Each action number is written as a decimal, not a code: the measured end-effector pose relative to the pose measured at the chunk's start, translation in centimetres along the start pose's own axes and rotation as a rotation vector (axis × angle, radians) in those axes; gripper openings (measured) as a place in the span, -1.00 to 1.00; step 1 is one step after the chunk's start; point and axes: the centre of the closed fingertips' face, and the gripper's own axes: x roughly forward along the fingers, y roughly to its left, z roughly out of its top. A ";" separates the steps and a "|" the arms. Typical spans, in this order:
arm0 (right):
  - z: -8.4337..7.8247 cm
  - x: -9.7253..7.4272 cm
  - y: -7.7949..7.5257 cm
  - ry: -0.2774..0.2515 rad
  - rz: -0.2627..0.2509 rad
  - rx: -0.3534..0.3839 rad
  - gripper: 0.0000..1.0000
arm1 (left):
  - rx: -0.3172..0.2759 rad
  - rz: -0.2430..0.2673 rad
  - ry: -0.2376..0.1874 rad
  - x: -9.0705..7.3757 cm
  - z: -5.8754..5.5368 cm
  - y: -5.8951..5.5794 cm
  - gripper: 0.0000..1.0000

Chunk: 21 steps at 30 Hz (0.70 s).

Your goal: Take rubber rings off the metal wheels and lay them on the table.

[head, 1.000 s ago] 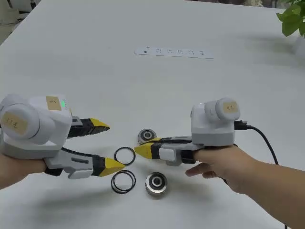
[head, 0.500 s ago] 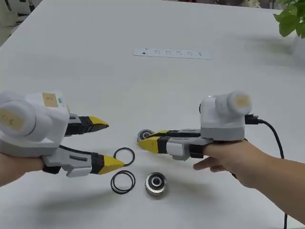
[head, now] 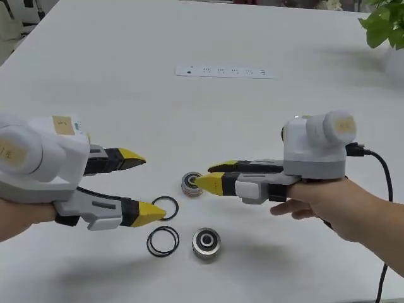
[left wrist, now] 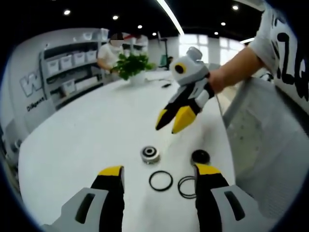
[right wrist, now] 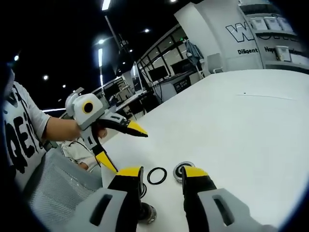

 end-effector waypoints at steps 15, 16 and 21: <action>0.3 -2.9 0.4 -0.015 -0.039 -0.126 -0.11 | 0.018 0.018 -0.003 -1.8 0.8 0.1 0.26; 0.3 -3.0 0.4 -0.016 -0.040 -0.131 -0.10 | 0.018 0.018 -0.004 -1.8 0.8 0.0 0.27; 0.2 -4.0 0.4 -0.012 -0.049 -0.167 -0.04 | 0.017 0.018 -0.001 -2.1 0.7 -0.2 0.30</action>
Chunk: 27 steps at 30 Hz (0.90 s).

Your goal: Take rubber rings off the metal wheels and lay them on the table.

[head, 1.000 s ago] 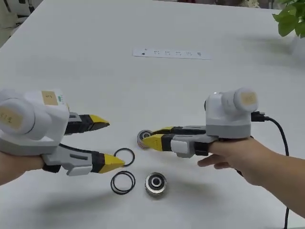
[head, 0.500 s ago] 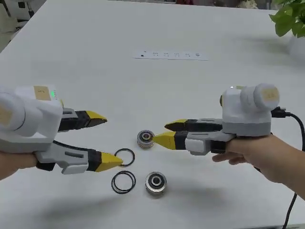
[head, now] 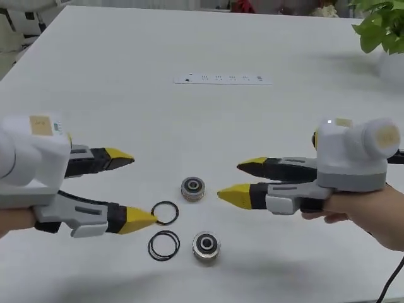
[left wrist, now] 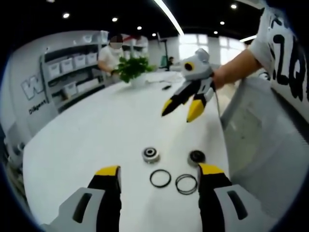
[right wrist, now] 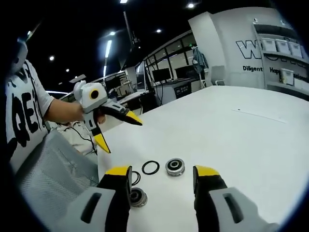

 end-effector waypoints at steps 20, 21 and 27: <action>-2.8 -2.4 0.7 0.092 0.003 -0.174 0.22 | -0.031 0.021 0.005 -1.3 -1.1 -0.7 0.47; -2.9 -2.4 0.8 0.096 0.006 -0.180 0.23 | -0.033 0.021 0.005 -1.3 -1.2 -0.7 0.48; -3.0 -2.5 0.8 0.103 0.008 -0.202 0.28 | -0.042 0.031 0.000 -1.8 -1.4 -0.8 0.50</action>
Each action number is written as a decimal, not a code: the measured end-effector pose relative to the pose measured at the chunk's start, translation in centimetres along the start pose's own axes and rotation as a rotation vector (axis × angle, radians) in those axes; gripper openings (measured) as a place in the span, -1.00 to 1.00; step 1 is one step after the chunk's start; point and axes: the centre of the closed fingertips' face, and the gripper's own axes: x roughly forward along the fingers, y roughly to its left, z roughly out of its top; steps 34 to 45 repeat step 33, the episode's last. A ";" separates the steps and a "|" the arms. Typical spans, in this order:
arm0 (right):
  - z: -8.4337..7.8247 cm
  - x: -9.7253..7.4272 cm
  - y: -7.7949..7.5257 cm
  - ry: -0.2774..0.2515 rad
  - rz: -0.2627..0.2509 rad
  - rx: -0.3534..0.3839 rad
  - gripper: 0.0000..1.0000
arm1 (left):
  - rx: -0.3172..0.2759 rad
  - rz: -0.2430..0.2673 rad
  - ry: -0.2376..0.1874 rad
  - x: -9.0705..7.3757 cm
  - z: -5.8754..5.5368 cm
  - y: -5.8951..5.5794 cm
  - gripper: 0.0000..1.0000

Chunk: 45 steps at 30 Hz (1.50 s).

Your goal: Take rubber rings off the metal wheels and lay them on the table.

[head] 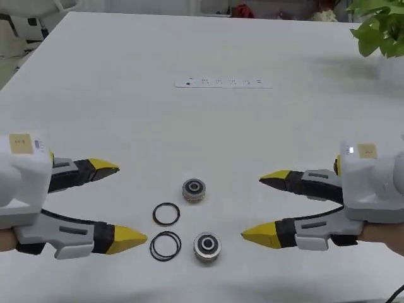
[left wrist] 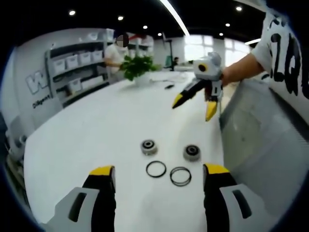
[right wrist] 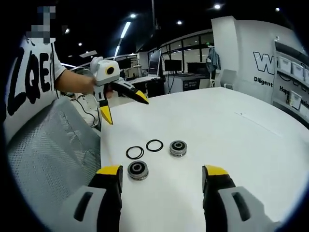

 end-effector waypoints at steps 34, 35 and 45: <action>-0.8 0.0 0.7 0.016 0.007 -0.012 0.40 | -0.021 0.036 0.004 -1.4 -1.0 -0.5 0.57; -0.8 0.0 0.7 0.016 0.007 -0.012 0.40 | -0.021 0.036 0.004 -1.4 -1.0 -0.5 0.57; -0.8 0.0 0.7 0.016 0.007 -0.012 0.40 | -0.021 0.036 0.004 -1.4 -1.0 -0.5 0.57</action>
